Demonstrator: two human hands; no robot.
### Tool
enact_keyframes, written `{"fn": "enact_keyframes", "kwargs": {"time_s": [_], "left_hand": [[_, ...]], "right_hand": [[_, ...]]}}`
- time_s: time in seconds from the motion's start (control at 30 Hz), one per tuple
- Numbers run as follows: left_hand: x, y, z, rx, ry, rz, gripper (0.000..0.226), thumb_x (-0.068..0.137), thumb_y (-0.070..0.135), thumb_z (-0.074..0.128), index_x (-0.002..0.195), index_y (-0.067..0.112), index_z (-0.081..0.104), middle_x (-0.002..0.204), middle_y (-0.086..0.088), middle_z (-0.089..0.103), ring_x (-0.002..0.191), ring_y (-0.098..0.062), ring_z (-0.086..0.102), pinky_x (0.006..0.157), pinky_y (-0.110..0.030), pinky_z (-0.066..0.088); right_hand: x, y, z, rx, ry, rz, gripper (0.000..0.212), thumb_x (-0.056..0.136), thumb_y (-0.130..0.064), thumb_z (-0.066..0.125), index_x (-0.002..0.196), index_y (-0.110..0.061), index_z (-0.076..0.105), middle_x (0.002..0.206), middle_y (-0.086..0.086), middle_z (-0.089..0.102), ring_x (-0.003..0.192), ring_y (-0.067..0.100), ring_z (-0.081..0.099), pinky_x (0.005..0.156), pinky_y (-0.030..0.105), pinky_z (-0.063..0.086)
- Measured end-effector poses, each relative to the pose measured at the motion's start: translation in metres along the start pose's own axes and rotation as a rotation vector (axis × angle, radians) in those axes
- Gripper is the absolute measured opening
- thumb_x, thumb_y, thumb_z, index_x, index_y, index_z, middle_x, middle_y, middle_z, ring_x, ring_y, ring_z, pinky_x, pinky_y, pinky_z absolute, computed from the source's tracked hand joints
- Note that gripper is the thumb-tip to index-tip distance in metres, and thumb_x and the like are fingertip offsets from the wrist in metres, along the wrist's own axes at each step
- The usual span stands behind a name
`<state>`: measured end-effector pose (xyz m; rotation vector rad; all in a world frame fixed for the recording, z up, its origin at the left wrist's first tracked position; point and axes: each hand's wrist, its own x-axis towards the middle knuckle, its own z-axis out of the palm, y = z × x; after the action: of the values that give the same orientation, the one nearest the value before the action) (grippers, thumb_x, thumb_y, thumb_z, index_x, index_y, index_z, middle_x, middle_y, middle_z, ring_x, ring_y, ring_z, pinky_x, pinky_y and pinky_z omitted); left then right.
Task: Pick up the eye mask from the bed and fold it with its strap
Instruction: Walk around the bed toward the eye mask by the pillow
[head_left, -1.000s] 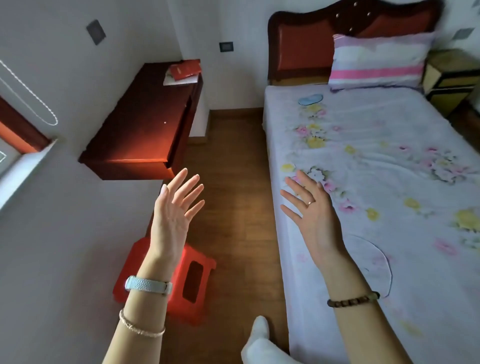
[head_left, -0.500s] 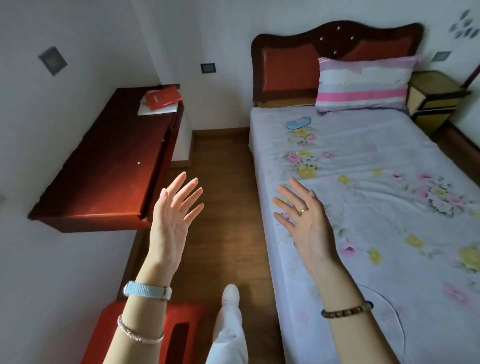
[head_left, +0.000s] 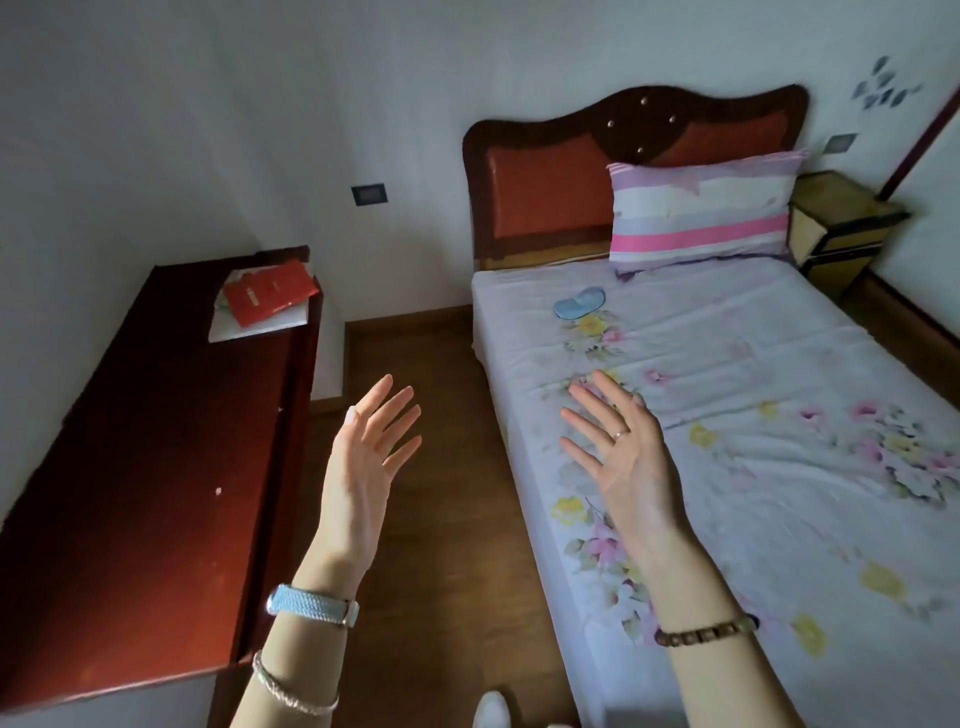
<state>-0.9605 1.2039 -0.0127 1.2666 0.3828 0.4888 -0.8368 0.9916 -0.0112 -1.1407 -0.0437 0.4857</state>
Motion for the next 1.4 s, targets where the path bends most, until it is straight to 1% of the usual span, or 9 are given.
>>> {"fn": "enact_keyframes", "kwargs": {"time_s": [0.13, 0.37, 0.67, 0.83, 0.93, 1.13, 1.2, 1.3, 1.4], "left_hand": [[0.059, -0.002, 0.000, -0.009, -0.011, -0.004, 0.056, 0.096, 0.049, 0.029, 0.143, 0.025, 0.047, 0.145, -0.003, 0.057, 0.132, -0.020, 0.056, 0.113, -0.050, 0.039], [0.160, -0.018, 0.008, 0.005, -0.031, -0.047, 0.054, 0.094, 0.049, 0.029, 0.140, 0.028, 0.049, 0.146, -0.004, 0.056, 0.131, -0.020, 0.056, 0.114, -0.049, 0.039], [0.326, -0.028, 0.034, 0.037, -0.049, -0.068, 0.056, 0.095, 0.051, 0.027, 0.141, 0.027, 0.048, 0.146, -0.003, 0.055, 0.132, -0.019, 0.055, 0.115, -0.049, 0.037], [0.406, -0.036, 0.044, 0.025, -0.037, -0.108, 0.048, 0.105, 0.044, 0.021, 0.141, 0.027, 0.048, 0.145, -0.003, 0.057, 0.131, -0.018, 0.056, 0.115, -0.050, 0.037], [0.444, -0.040, 0.048, 0.012, -0.036, -0.130, 0.052, 0.100, 0.051, 0.025, 0.140, 0.029, 0.050, 0.145, -0.002, 0.057, 0.131, -0.018, 0.056, 0.113, -0.046, 0.040], [0.529, -0.061, 0.056, 0.002, -0.073, -0.215, 0.049, 0.104, 0.044, 0.019, 0.137, 0.028, 0.052, 0.145, -0.005, 0.056, 0.132, -0.021, 0.055, 0.114, -0.048, 0.037], [0.563, -0.070, 0.059, 0.000, -0.098, -0.239, 0.046, 0.104, 0.044, 0.020, 0.133, 0.032, 0.054, 0.143, -0.004, 0.058, 0.132, -0.021, 0.055, 0.112, -0.045, 0.039], [0.621, -0.086, 0.068, -0.007, -0.140, -0.292, 0.043, 0.104, 0.045, 0.023, 0.126, 0.035, 0.058, 0.138, 0.000, 0.062, 0.127, -0.019, 0.059, 0.108, -0.041, 0.042], [0.683, -0.102, 0.080, -0.022, -0.190, -0.372, 0.042, 0.103, 0.048, 0.027, 0.121, 0.034, 0.061, 0.135, -0.001, 0.064, 0.124, -0.018, 0.060, 0.104, -0.039, 0.044]], "right_hand": [[0.053, -0.005, 0.014, 0.016, 0.013, -0.001, 0.041, 0.105, -0.041, 0.027, 0.124, -0.032, 0.063, 0.133, -0.002, 0.066, 0.122, 0.017, 0.063, 0.102, 0.041, 0.047], [0.150, -0.004, 0.029, 0.018, 0.039, 0.008, 0.039, 0.104, -0.041, 0.029, 0.121, -0.034, 0.064, 0.121, -0.009, 0.072, 0.120, 0.016, 0.065, 0.097, 0.038, 0.049], [0.312, -0.028, 0.042, 0.079, 0.052, -0.010, 0.040, 0.103, -0.045, 0.031, 0.118, -0.036, 0.068, 0.121, -0.010, 0.073, 0.120, 0.015, 0.064, 0.101, 0.039, 0.047], [0.393, -0.043, 0.052, 0.075, 0.068, 0.008, 0.040, 0.103, -0.045, 0.032, 0.120, -0.033, 0.066, 0.120, -0.009, 0.074, 0.118, 0.015, 0.066, 0.097, 0.038, 0.049], [0.433, -0.045, 0.056, 0.078, 0.078, 0.022, 0.040, 0.104, -0.043, 0.031, 0.117, -0.032, 0.068, 0.118, -0.009, 0.075, 0.118, 0.017, 0.066, 0.098, 0.041, 0.049], [0.506, -0.041, 0.055, 0.058, 0.105, 0.025, 0.039, 0.107, -0.028, 0.023, 0.128, -0.026, 0.056, 0.140, 0.008, 0.058, 0.128, 0.028, 0.057, 0.105, 0.044, 0.045], [0.530, -0.038, 0.053, 0.047, 0.148, -0.005, 0.038, 0.107, -0.021, 0.027, 0.126, -0.028, 0.059, 0.137, 0.007, 0.061, 0.124, 0.027, 0.061, 0.100, 0.043, 0.048], [0.571, -0.041, 0.053, 0.079, 0.267, 0.026, 0.039, 0.107, -0.015, 0.028, 0.117, -0.028, 0.063, 0.131, 0.006, 0.065, 0.121, 0.028, 0.062, 0.093, 0.041, 0.055], [0.610, -0.048, 0.055, 0.109, 0.418, 0.000, 0.035, 0.107, -0.024, 0.032, 0.111, -0.029, 0.066, 0.126, 0.004, 0.068, 0.114, 0.026, 0.066, 0.087, 0.039, 0.056]]}}
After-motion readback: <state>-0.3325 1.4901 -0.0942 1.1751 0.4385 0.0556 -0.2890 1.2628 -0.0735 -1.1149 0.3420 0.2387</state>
